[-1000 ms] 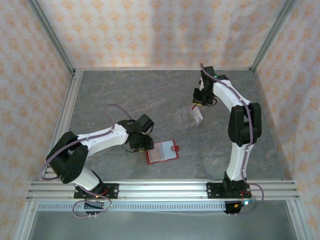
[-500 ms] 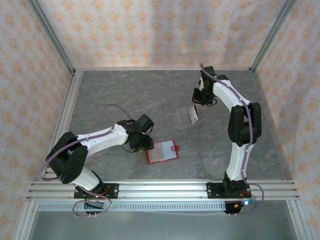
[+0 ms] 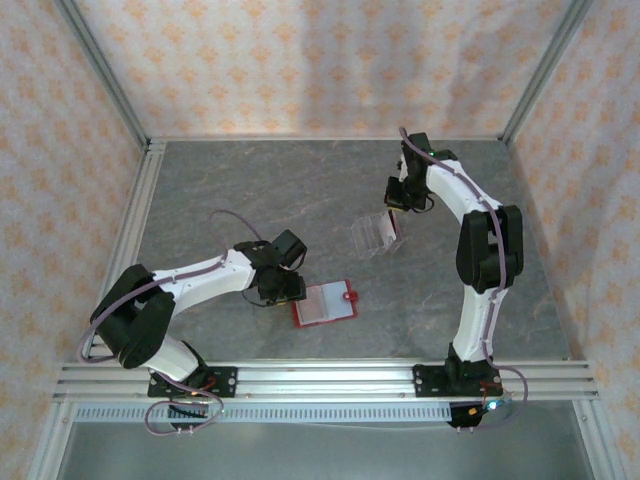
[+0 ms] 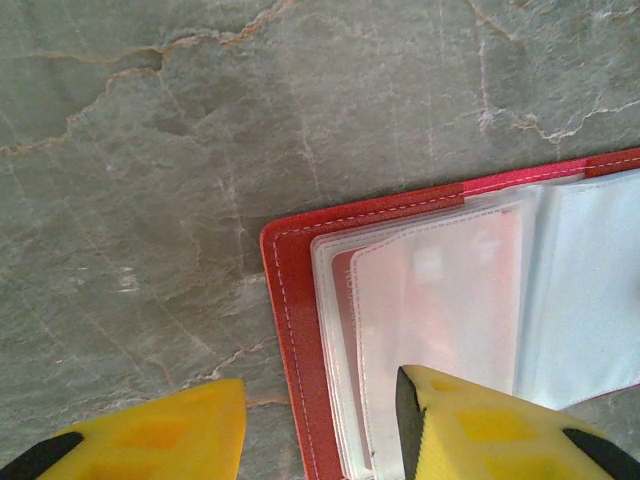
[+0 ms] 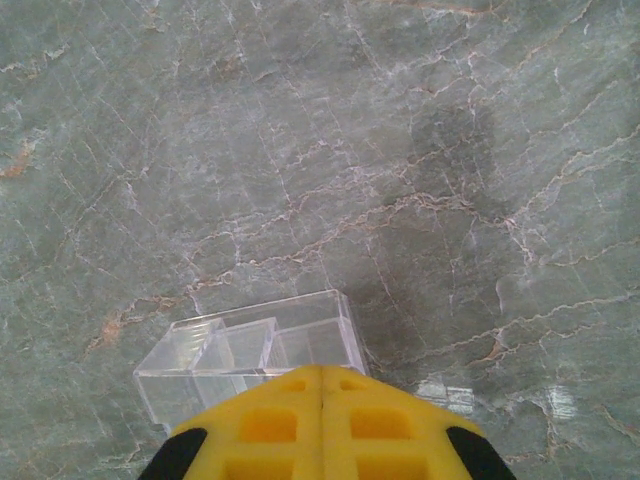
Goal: Put the credit cards into the card holder
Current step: Pick up the credit card from the storage box.
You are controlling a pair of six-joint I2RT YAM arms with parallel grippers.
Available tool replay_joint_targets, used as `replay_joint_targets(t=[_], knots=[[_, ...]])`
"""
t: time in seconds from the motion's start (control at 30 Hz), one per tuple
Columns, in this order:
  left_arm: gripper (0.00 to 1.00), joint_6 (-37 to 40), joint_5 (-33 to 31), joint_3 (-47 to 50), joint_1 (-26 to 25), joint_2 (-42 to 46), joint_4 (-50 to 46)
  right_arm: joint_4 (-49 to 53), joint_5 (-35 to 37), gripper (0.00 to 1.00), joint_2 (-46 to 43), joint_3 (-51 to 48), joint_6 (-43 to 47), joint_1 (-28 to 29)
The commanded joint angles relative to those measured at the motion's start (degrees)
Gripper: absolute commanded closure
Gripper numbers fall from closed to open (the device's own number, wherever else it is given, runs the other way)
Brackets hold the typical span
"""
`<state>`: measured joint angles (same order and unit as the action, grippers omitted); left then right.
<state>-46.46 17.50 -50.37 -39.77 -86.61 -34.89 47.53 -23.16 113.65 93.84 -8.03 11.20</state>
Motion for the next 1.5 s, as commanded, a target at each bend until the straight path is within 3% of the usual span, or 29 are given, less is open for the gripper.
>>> replay_joint_targets(t=[0.0, 0.8, 1.47], knots=[[0.56, -0.6, -2.0, 0.8, -0.4, 1.5, 0.1, 1.0, 2.1, 1.00, -3.9, -2.9, 0.9, 0.0], [0.56, -0.6, -2.0, 0.6, -0.4, 2.0, -0.1, 1.4, 9.4, 1.00, -14.6, -6.3, 1.0, 0.0], [0.56, -0.3, -2.0, 0.4, -0.4, 2.6, -0.7, 2.8, 11.6, 1.00, -18.5, -6.7, 1.7, 1.4]])
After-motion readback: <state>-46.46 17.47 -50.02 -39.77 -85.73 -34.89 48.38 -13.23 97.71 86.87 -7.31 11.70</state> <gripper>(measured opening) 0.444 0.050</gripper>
